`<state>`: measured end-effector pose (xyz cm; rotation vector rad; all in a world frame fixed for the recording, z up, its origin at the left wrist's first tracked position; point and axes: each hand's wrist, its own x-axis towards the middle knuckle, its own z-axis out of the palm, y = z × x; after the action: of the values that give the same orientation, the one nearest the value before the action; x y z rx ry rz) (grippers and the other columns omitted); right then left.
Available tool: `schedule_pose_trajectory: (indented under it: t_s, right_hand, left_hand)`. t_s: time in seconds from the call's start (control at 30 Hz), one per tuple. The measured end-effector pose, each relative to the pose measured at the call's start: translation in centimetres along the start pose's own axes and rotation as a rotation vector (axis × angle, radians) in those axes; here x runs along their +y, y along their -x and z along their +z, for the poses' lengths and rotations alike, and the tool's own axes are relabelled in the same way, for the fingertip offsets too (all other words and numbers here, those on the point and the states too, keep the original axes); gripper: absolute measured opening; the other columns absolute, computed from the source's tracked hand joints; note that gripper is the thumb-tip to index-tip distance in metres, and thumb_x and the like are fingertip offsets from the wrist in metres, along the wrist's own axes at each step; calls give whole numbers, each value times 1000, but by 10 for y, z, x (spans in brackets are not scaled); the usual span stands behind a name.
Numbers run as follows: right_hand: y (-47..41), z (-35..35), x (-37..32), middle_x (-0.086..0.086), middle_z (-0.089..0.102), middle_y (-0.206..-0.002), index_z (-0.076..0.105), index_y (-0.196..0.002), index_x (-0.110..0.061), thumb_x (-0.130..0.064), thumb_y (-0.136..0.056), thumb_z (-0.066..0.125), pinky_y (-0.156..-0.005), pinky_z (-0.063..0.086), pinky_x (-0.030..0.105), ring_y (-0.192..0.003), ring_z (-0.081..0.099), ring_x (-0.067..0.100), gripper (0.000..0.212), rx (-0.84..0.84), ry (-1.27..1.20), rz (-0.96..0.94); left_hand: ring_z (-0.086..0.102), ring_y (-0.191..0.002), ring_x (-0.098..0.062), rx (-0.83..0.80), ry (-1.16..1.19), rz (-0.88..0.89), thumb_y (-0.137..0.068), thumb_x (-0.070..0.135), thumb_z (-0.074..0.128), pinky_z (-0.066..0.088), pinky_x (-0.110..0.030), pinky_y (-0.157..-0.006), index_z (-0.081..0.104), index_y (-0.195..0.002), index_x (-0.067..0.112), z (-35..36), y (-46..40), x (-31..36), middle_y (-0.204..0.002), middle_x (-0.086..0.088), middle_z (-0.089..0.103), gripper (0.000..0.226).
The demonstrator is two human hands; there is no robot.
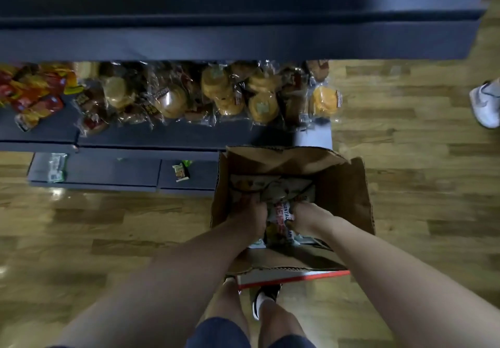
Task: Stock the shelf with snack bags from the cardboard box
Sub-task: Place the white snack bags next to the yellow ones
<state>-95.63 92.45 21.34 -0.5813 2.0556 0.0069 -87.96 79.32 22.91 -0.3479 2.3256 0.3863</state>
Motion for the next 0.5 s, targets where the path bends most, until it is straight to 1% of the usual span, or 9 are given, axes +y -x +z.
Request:
schedule_pose_trajectory:
  t_s: [0.1, 0.17, 0.2, 0.3, 0.37, 0.4, 0.43, 0.47, 0.5]
  right_hand:
    - [-24, 19, 0, 13, 60, -125, 56, -123, -9, -22, -95, 50, -89, 50, 37, -111, 57, 31, 31, -68, -3, -2]
    - [-36, 27, -2, 16, 59, -126, 53, -125, -8, -24, -96, 49, -88, 46, 34, -112, 56, 31, 33, -94, -4, -5]
    - [-41, 29, -4, 17, 58, -127, 51, -127, -6, -24, -97, 49, -88, 45, 33, -113, 56, 31, 35, -112, 0, 11]
    - [-59, 42, -5, 21, 54, -129, 48, -128, 0, -26, -96, 52, -87, 45, 33, -117, 54, 34, 41, -145, -36, 68]
    - [-72, 51, -5, 22, 52, -131, 48, -128, 1, -29, -93, 54, -89, 47, 35, -117, 53, 36, 46, -149, -68, 108]
    - [-78, 55, -6, 22, 51, -132, 48, -129, 0, -29, -92, 55, -91, 48, 36, -118, 53, 36, 48, -155, -81, 128]
    - [-83, 58, -8, 20, 50, -133, 49, -129, 0, -30, -91, 54, -93, 47, 36, -119, 52, 35, 49, -160, -103, 142]
    - [-89, 63, -10, 19, 50, -133, 49, -130, -1, -32, -91, 53, -95, 45, 36, -121, 51, 35, 51, -160, -124, 155]
    - [-96, 70, -11, 18, 51, -133, 48, -132, -1, -40, -88, 52, -95, 44, 36, -121, 50, 35, 59, -146, -154, 155]
  left_hand:
    - [40, -128, -33, -62, -76, -48, -101, 17, 30, 29, -37, -110, 46, -130, 2, 15, -12, 1, -136, -20, 44, 36]
    - [31, -137, -32, -4, 132, -114, -101, 26, 11, 21, -37, -116, 38, -138, 2, 25, -18, 2, -146, -18, 36, 52]
    - [30, -137, -34, -21, 131, -145, -99, 27, 6, 21, -38, -116, 34, -140, -1, 32, -22, 2, -147, -21, 33, 56]
    - [26, -137, -37, -32, 210, -253, -102, 17, 23, 26, -37, -114, 16, -144, -6, 47, -36, 3, -150, -25, 22, 49]
    - [23, -141, -31, 44, 453, -288, -103, 12, 21, 31, -6, -103, 12, -146, -3, 57, -42, -1, -154, -20, 19, 47]
    - [25, -141, -28, -17, 430, -337, -103, 11, 21, 30, 9, -82, 16, -147, -1, 54, -42, -1, -153, -16, 22, 45]
    - [28, -140, -26, -23, 407, -336, -104, 12, 23, 28, 13, -67, 20, -146, 0, 55, -43, -1, -152, -14, 25, 44]
    - [30, -138, -26, -33, 322, -302, -103, 14, 28, 29, 12, -65, 20, -147, 2, 59, -47, -3, -151, -14, 27, 46]
    - [31, -137, -28, -26, 281, -335, -102, 20, 35, 31, 9, -79, 17, -147, 3, 66, -49, -4, -150, -17, 26, 52]
